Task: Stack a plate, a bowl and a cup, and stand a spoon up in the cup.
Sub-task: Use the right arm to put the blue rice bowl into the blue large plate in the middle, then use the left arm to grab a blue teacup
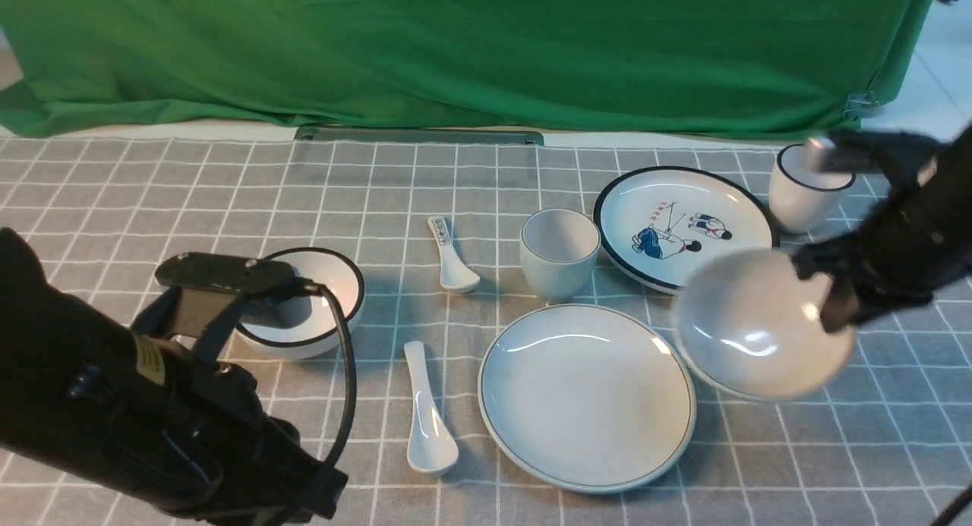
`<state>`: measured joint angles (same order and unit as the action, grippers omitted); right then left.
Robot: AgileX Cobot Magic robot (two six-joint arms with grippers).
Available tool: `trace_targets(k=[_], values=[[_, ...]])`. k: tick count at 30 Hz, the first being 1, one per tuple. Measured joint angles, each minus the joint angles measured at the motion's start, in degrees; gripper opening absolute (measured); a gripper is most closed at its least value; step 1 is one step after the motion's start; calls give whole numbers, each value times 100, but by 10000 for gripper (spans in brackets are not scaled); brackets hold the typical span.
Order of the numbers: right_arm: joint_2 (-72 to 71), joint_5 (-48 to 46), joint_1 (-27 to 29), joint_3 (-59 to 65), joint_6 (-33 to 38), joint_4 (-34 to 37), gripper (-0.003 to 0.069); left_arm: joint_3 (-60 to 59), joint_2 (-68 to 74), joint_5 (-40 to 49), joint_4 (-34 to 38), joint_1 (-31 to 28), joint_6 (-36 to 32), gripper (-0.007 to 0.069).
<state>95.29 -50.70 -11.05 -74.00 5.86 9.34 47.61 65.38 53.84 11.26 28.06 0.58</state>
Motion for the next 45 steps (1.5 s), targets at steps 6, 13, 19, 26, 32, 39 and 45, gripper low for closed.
trace_targets(k=[6, 13, 19, 26, 32, 39, 45], values=[[489, 41, -919, -375, -5, 139, 77, 0, 0, -274, 0, 0, 0, 0], [1436, 125, -1125, -692, -42, 476, 77, 0, 0, -182, 0, 0, 5, 0], [1722, 216, -1136, -730, -42, 525, 87, 0, 0, -170, 0, 0, 43, 0], [1758, 195, -1136, -772, -48, 546, 292, 194, 201, -366, 21, 0, 62, 0], [1542, -535, -1136, -1066, 114, 471, 459, 1599, 1410, -97, -36, 47, 75, 0], [97, -904, -1126, -935, 152, -356, 188, 4140, 3410, 757, -199, 47, 100, 0], [-1651, -957, -871, 24, 100, -616, 24, 5975, 4753, 865, -399, 47, 100, 49]])
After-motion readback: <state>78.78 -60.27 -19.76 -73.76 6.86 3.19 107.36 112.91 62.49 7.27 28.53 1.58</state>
